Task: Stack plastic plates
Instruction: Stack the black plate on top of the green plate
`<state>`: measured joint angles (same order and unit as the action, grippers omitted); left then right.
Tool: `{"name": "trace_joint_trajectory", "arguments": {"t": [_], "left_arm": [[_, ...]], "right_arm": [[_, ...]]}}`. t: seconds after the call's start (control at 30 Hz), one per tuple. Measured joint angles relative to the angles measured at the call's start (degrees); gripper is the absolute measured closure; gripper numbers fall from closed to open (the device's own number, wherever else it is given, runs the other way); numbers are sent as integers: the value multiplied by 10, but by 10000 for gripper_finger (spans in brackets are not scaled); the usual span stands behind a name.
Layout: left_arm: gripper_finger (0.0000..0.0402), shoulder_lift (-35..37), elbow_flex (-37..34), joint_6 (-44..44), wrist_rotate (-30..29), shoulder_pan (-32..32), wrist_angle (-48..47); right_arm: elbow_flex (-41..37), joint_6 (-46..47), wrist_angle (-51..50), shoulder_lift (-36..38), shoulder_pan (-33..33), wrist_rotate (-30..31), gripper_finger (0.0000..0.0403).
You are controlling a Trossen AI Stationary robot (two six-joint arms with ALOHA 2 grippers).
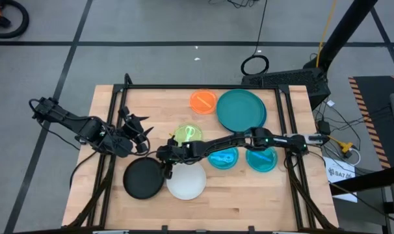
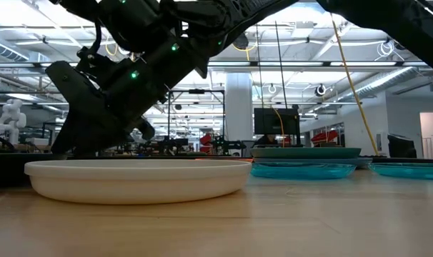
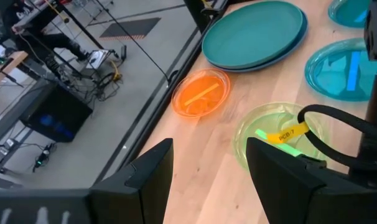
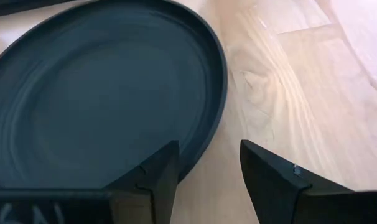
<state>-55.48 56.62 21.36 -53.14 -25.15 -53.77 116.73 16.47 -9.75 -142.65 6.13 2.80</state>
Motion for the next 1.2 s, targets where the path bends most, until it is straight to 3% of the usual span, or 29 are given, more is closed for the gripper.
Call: {"name": "trace_joint_trajectory", "arguments": {"t": [0.47,0.7,1.03,1.2], "left_arm": [[192,0,0,21,5,0,-5],[192,0,0,22,6,0,-5],[192,0,0,21,5,0,-5],[192,0,0,21,5,0,-5]], "right_arm": [[0,8,33,-24,1,-1,254],[0,8,48,-23,1,-15,295],[0,15,54,-23,1,-16,393],[-1,27,69,-23,1,-16,391]]}}
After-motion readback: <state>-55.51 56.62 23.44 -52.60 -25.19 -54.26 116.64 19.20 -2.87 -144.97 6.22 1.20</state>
